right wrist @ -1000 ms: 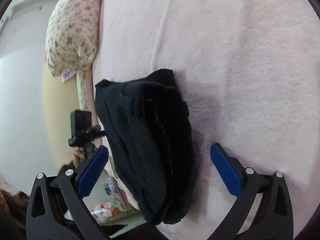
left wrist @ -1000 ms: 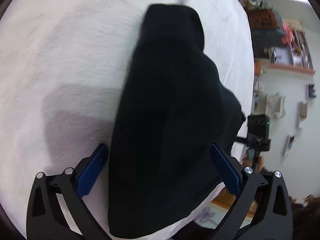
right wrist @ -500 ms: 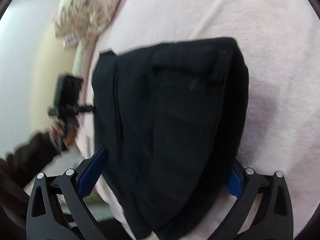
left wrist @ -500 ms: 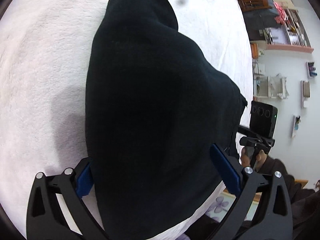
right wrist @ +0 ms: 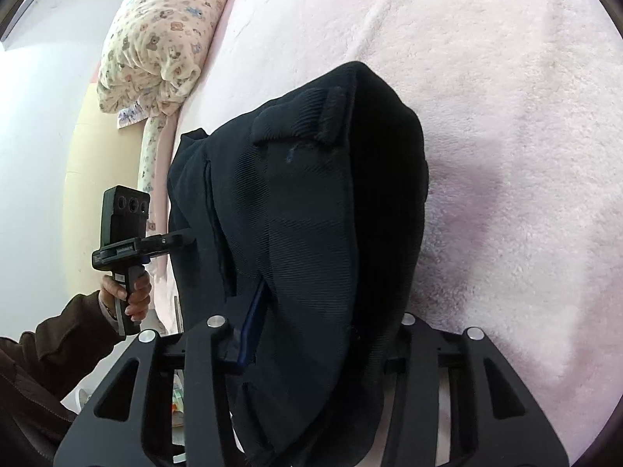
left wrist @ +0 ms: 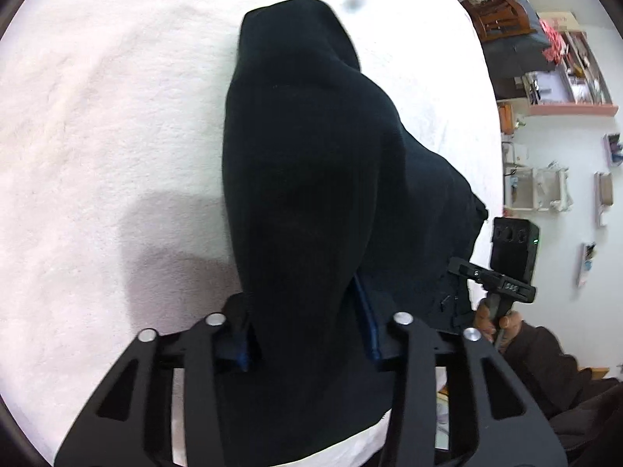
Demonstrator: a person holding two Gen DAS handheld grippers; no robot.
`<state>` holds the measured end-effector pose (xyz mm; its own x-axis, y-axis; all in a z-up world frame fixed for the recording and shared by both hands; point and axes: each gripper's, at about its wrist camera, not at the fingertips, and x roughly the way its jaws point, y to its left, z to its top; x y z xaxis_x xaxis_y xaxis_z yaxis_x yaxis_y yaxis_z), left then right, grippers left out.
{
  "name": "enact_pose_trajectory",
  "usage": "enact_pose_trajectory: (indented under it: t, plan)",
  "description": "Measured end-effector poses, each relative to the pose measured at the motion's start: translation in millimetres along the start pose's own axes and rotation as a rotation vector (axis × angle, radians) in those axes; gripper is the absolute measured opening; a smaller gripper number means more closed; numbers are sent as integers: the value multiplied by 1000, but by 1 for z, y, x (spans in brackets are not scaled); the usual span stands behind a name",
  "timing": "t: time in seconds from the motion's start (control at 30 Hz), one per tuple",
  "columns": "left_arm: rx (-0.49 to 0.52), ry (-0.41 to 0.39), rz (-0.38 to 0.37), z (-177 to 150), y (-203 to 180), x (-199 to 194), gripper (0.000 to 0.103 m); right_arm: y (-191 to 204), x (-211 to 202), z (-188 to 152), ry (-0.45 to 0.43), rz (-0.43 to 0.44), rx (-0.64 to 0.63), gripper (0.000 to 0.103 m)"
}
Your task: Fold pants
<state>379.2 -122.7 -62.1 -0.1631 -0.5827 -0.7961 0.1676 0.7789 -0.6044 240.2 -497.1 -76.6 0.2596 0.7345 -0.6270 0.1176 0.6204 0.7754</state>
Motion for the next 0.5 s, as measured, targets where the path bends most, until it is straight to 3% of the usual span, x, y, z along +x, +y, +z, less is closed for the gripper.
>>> enact_pose_trajectory:
  t: [0.17, 0.5]
  plan:
    - [-2, -40, 14, -2, -3, -7, 23, 11, -4, 0, -22, 31, -13, 34]
    - [0, -115, -60, -2, -23, -30, 20, 33, -18, 9, -59, 84, -48, 30]
